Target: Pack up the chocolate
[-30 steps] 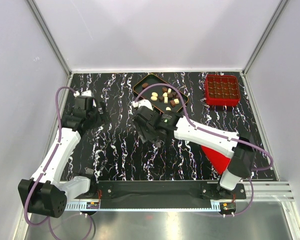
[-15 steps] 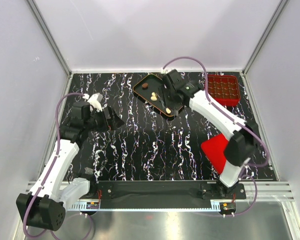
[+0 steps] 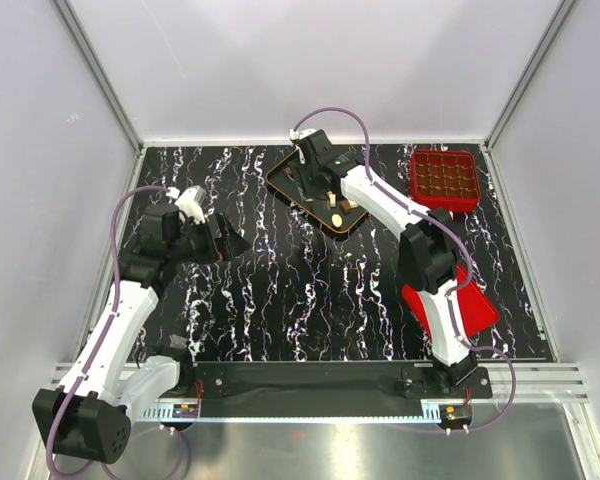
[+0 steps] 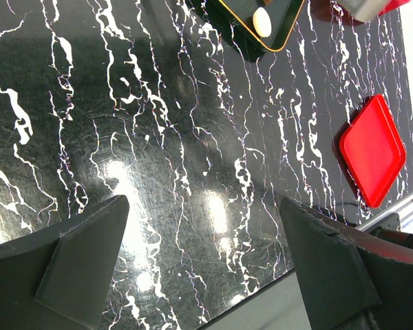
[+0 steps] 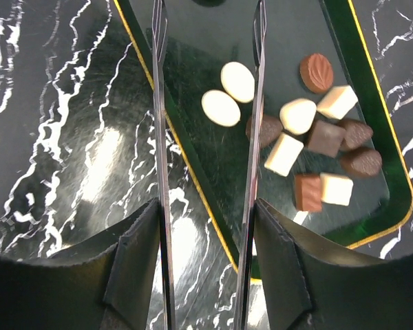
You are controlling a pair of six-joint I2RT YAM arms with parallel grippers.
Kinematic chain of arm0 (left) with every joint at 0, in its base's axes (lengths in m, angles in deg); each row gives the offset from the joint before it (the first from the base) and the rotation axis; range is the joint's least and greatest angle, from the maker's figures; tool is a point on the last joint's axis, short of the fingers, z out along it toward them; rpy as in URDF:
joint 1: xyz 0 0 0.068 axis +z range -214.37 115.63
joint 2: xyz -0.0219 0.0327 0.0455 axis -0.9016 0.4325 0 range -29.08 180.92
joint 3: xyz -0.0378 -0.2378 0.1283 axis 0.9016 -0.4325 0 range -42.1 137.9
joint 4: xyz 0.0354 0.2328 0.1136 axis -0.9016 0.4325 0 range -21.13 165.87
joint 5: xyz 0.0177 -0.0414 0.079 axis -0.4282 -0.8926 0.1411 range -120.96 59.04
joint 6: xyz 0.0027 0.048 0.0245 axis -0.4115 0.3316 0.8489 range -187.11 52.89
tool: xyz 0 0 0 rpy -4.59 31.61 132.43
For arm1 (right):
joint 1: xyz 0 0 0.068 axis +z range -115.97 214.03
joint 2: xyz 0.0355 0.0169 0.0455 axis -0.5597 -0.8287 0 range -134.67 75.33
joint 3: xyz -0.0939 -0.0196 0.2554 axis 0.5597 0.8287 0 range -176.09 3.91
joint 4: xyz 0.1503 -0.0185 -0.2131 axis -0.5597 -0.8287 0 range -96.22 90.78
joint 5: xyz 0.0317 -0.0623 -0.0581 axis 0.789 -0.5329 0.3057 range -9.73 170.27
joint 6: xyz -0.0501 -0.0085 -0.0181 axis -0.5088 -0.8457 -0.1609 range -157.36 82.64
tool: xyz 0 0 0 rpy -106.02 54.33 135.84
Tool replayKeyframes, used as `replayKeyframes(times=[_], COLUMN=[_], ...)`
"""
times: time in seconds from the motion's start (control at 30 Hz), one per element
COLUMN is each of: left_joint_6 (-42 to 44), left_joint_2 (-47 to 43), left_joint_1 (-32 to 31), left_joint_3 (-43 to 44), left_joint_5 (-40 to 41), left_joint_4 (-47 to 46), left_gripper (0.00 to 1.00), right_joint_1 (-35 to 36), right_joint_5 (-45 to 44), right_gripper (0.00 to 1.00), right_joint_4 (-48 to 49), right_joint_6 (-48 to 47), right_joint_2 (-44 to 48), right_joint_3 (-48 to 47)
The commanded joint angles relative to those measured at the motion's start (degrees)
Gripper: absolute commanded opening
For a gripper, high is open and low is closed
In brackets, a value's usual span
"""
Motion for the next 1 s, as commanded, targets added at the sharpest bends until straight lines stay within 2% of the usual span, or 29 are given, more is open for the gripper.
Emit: replayKeyframes(times=[0.0,0.2,0.53,0.63,0.77,0.97], left_joint_6=[0.7,0.7,1.0,1.0,1.0,1.0], left_joint_2=[-0.5,-0.3,0.2,0.1,0.3,0.3], left_joint_1=[0.0,0.0,0.0,0.0,0.0,0.1], left_joint_3=[-0.2,-0.2,0.3,0.3,0.4,0.3], left_joint_5=[-0.8,-0.6,0.2,0.4,0.7,0.9], left_joint_4=[-2.7,-2.7,-2.2,-2.1,-2.1,-2.1], left_gripper=[0.99,0.99,0.99,0.99,0.99,0.99], right_joint_1=[-0.6,-1.1,-1.2,-1.5,-1.6,-2.0], right_joint_5=[0.0,2.5,1.1,2.1,1.6,-0.2], right_gripper=[0.60,0.60,0.57,0.55,0.47,0.40], right_joint_4=[6.1,9.0,9.0,9.5,9.6,6.4], right_joint_6=[-2.5,-5.1,-6.5,-6.1,-5.8,-6.1], right_joint_2=[-1.5,-4.1,-9.4,-9.2,-8.2,-2.9], right_joint_3=[-3.5,-3.3,-6.7,-6.0,-5.0,-4.5])
